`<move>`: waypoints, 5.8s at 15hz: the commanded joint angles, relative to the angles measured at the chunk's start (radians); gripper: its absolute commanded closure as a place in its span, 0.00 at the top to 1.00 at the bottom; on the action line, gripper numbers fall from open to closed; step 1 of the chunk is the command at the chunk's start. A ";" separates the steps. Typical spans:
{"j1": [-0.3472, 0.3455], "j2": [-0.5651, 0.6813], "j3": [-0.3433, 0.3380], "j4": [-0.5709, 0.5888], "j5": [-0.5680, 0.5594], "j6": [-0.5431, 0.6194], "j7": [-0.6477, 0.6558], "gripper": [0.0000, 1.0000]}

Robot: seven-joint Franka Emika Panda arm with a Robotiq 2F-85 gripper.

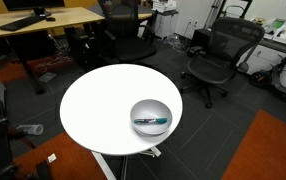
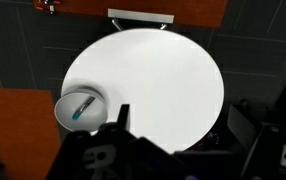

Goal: Remove the marker from the bowl and place it on the table

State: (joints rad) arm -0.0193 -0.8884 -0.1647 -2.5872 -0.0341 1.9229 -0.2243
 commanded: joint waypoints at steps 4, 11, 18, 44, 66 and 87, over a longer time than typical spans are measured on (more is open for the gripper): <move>-0.070 0.237 -0.003 0.103 -0.003 0.164 0.102 1.00; -0.124 0.473 -0.011 0.167 -0.010 0.361 0.141 1.00; -0.147 0.733 -0.010 0.256 0.002 0.525 0.230 1.00; -0.183 1.425 -0.013 0.724 0.134 0.653 0.341 1.00; -0.189 1.674 -0.010 0.942 0.135 0.612 0.379 1.00; -0.181 1.714 -0.027 0.956 0.124 0.600 0.387 0.05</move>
State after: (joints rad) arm -0.2049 0.8360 -0.1828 -1.6441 0.0916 2.5643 0.1274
